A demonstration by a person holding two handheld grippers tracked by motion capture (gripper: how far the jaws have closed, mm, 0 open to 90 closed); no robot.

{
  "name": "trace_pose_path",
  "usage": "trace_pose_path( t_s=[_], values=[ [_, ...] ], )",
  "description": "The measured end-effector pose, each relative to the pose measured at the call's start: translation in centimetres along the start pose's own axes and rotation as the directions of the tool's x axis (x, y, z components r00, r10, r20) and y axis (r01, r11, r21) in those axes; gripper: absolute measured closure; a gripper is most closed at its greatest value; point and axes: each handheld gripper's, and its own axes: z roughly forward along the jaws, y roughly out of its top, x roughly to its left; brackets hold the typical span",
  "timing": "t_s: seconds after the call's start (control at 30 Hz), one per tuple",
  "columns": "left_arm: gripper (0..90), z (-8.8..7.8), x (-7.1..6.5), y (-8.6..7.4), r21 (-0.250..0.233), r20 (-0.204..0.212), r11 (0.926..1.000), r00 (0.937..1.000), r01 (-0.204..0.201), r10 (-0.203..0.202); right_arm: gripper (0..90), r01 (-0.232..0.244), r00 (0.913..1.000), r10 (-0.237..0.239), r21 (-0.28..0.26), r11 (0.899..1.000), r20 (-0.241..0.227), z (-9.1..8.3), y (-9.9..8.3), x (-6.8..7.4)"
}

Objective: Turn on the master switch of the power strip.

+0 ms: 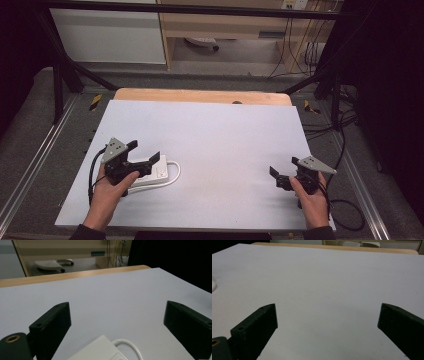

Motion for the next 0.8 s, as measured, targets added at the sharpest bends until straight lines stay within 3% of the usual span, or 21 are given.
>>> trace_pose_path(
  t_s=[0.3, 0.8],
  values=[
    [15.3, 0.9, -0.4, 0.0, 0.029, 0.005, 0.9995, 0.9999, -0.011, 0.011, 3.4, -0.002, 1.0000, 0.002, -0.002, 1.000, 0.002, -0.1, 0.0, -0.1],
    [43.9, 1.8, -0.8, -0.2, 0.135, 0.059, 0.9908, 0.9983, -0.006, -0.002, 3.5, 0.000, 1.0000, 0.000, 0.000, 1.000, -0.003, 0.0, 0.0, 0.0]
  ],
)
